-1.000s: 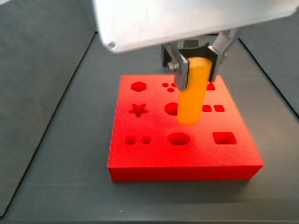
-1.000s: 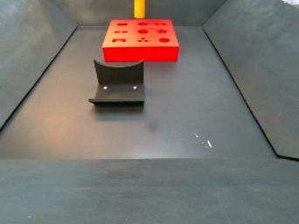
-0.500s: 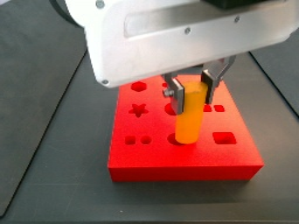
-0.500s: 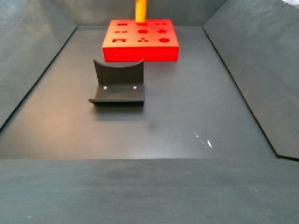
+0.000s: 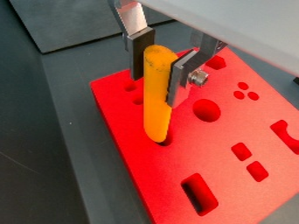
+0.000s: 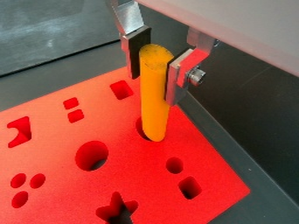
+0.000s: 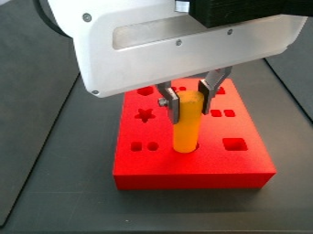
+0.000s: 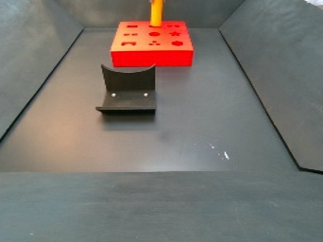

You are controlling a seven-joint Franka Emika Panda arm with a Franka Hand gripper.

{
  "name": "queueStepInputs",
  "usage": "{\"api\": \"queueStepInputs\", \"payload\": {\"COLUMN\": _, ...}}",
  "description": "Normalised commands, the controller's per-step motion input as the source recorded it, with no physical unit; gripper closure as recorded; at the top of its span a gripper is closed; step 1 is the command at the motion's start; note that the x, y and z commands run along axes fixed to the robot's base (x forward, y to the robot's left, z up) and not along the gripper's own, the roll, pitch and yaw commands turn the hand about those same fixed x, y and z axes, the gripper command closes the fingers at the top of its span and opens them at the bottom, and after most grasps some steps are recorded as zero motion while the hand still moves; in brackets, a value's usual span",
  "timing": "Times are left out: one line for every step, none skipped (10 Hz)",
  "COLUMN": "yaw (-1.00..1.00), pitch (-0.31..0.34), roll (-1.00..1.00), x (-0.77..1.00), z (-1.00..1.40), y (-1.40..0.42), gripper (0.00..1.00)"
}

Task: Insert the oval object.

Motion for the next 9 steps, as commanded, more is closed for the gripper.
{"api": "queueStepInputs", "payload": {"yaw": 0.0, "pitch": -0.026, "roll": 0.0, "x": 0.13, "z": -0.14, "y": 0.06, "gripper": 1.0}}
{"api": "queueStepInputs", "payload": {"yaw": 0.0, "pitch": -0.033, "roll": 0.0, "x": 0.11, "z": -0.13, "y": 0.03, "gripper": 1.0}}
{"api": "queueStepInputs", "payload": {"yaw": 0.0, "pitch": -0.01, "roll": 0.02, "x": 0.0, "z": -0.14, "y": 0.0, "gripper": 1.0}}
{"api": "queueStepInputs", "payload": {"yaw": 0.0, "pitch": 0.0, "roll": 0.02, "x": 0.0, "z": 0.0, "y": 0.0, "gripper": 1.0}}
{"api": "queueStepInputs", "payload": {"yaw": 0.0, "pitch": 0.0, "roll": 0.0, "x": 0.03, "z": -0.05, "y": 0.0, "gripper": 1.0}}
{"api": "queueStepInputs", "payload": {"yaw": 0.0, "pitch": 0.0, "roll": 0.15, "x": 0.04, "z": -0.55, "y": -0.02, "gripper": 1.0}}
{"api": "queueStepInputs", "payload": {"yaw": 0.03, "pitch": 0.099, "roll": 0.35, "x": 0.04, "z": -0.54, "y": -0.21, "gripper": 1.0}}
{"api": "queueStepInputs", "payload": {"yaw": 0.0, "pitch": 0.084, "roll": 0.32, "x": 0.14, "z": -0.63, "y": -0.22, "gripper": 1.0}}
{"api": "queueStepInputs", "payload": {"yaw": 0.0, "pitch": 0.04, "roll": 0.23, "x": 0.15, "z": -0.79, "y": -0.12, "gripper": 1.0}}
